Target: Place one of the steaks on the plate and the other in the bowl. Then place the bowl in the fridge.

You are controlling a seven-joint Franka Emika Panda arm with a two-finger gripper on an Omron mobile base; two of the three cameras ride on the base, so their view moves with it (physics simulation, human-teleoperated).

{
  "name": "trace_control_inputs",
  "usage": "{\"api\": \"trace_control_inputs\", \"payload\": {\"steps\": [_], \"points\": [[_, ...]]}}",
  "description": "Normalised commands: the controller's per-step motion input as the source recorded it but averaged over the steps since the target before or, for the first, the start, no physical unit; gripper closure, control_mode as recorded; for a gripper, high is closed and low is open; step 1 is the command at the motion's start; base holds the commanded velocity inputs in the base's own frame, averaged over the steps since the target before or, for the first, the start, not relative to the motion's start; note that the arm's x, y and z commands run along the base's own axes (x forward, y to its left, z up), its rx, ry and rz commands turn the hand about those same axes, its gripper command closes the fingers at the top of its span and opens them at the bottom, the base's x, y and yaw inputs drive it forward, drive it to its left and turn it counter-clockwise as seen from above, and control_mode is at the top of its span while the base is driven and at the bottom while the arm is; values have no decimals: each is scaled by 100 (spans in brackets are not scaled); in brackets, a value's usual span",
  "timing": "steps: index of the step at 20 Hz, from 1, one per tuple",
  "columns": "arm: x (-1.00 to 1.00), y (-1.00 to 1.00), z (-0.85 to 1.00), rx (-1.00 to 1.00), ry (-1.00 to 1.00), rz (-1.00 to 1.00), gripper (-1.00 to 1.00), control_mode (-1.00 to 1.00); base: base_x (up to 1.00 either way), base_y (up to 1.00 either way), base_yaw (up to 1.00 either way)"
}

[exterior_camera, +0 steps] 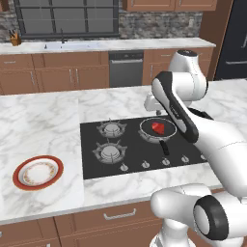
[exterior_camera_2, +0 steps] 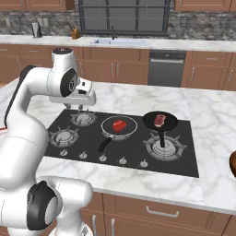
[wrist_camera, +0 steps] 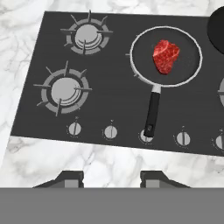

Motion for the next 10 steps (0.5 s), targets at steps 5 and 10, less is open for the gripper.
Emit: {"api": "trace_control_inputs", "payload": {"steps": [5, 10], "points": [[0, -9, -4, 0, 1, -1, -100, -100, 0, 0, 0], [19, -16, 0, 1, 8, -4, -100, -100, 0, 0, 0]]}}
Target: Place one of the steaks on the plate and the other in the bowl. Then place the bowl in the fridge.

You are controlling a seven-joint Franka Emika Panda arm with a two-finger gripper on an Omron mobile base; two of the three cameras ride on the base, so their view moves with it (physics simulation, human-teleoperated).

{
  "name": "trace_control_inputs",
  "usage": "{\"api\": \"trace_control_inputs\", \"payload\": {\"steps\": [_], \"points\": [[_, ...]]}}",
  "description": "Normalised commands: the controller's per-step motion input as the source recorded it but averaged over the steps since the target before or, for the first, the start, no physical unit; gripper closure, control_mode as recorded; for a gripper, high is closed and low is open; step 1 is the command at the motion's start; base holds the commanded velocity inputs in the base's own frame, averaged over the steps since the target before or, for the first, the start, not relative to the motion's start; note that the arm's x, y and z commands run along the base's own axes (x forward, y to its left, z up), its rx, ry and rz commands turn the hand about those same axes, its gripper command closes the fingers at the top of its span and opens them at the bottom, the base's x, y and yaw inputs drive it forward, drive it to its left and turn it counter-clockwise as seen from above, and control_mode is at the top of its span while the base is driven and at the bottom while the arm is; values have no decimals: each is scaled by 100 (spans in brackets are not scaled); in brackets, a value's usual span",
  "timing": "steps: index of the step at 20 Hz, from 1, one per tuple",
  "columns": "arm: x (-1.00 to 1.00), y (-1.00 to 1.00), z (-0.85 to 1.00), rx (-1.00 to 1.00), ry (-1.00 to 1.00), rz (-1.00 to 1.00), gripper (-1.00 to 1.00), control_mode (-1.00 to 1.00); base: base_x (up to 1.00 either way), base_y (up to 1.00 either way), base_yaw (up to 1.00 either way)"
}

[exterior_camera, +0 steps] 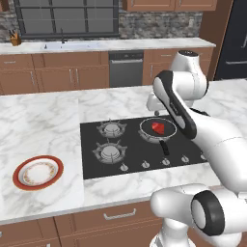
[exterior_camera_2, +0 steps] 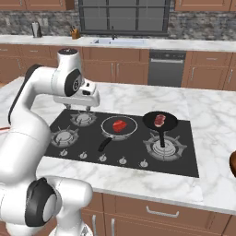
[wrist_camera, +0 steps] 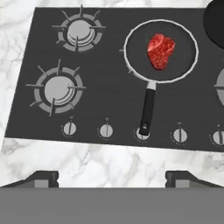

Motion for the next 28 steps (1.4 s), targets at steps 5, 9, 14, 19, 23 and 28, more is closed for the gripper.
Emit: {"api": "trace_control_inputs", "payload": {"steps": [5, 9, 14, 19, 23, 28], "points": [[56, -49, -14, 2, 23, -4, -100, -100, 0, 0, 0], [70, -69, -34, -2, 49, -19, -100, -100, 0, 0, 0], [26, -41, -36, 0, 22, -12, -100, -100, 0, 0, 0], [49, -21, -38, -1, 18, -1, -100, -100, 0, 0, 0], [56, -3, -10, 0, 4, 0, -100, -100, 0, 0, 0], [77, 1, -28, 0, 2, 1, -100, -100, 0, 0, 0]]}}
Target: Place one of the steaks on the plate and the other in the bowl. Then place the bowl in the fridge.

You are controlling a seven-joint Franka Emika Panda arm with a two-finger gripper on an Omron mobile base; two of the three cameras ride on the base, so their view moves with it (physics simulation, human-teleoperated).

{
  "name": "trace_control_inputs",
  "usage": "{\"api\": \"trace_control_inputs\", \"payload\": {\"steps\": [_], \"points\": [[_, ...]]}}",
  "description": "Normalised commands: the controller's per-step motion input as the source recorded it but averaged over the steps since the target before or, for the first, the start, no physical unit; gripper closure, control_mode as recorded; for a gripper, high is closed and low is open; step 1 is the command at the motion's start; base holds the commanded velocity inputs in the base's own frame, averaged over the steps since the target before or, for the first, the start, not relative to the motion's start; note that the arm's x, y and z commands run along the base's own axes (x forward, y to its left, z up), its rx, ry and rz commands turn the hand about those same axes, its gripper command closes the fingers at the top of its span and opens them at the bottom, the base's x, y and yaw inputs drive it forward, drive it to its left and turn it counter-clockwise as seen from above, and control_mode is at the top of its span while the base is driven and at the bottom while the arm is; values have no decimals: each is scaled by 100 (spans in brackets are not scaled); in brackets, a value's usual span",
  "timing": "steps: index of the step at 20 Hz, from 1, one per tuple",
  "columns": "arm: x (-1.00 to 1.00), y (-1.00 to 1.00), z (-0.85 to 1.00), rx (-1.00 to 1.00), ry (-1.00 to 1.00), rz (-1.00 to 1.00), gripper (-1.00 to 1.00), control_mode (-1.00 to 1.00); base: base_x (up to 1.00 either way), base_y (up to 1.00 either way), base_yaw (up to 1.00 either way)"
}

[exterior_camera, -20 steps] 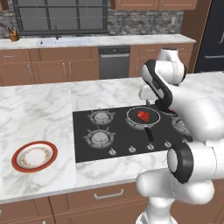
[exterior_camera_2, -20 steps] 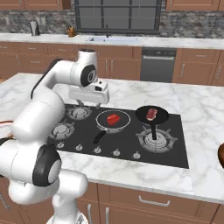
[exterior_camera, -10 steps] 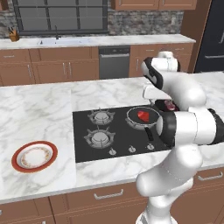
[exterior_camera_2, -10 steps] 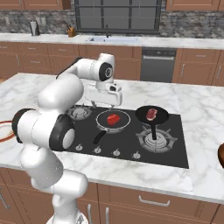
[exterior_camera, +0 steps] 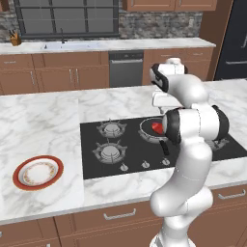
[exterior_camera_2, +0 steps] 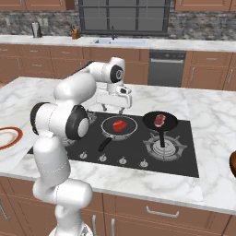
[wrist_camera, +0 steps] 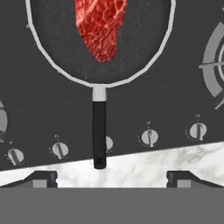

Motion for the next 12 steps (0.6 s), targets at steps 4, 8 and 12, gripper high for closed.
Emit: {"api": "trace_control_inputs", "payload": {"steps": [4, 8, 12], "points": [[78, 0, -45, 0, -5, 4, -100, -100, 0, 0, 0], [66, 0, -54, 0, -14, 3, -100, -100, 0, 0, 0], [58, -2, -47, -1, -12, 2, -100, -100, 0, 0, 0]]}}
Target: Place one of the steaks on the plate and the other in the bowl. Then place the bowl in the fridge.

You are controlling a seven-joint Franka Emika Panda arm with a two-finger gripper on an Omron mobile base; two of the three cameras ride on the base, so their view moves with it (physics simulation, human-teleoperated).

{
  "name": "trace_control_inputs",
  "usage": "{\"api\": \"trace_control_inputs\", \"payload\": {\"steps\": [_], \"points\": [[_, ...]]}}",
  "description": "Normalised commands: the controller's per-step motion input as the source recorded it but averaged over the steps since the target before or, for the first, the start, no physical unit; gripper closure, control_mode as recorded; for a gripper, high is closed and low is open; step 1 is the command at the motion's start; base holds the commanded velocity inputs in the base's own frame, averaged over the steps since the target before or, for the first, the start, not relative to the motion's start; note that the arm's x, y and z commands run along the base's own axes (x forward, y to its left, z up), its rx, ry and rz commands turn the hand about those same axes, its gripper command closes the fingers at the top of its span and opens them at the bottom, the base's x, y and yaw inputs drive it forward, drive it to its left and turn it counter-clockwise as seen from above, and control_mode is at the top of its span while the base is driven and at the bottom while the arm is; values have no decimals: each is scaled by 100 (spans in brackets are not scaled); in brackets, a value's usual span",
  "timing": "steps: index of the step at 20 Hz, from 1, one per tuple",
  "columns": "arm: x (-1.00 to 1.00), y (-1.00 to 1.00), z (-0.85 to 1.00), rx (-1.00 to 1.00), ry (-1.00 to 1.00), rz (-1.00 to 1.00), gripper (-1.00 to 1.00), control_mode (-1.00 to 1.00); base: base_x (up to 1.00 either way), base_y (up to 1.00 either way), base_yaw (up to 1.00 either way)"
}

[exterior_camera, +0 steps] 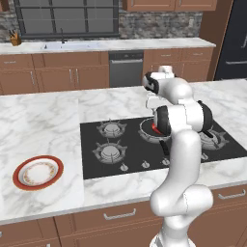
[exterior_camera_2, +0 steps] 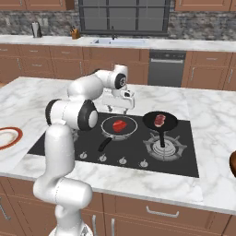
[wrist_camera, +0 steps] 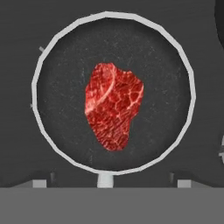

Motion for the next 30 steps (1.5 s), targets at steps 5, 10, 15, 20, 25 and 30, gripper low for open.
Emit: {"api": "trace_control_inputs", "payload": {"steps": [5, 10, 15, 20, 25, 30], "points": [[22, -4, -30, 0, 0, 2, -100, -100, 0, 0, 0], [-16, 0, -22, 0, 0, 2, -100, -100, 0, 0, 0], [-8, 0, -23, 0, 3, 0, -100, -100, 0, 0, 0], [-10, 2, -35, 0, 6, 0, -100, -100, 0, 0, 0], [-14, 0, -28, 0, 1, 1, -100, -100, 0, 0, 0], [0, 0, -16, 0, 0, 2, -100, -100, 0, 0, 0]]}}
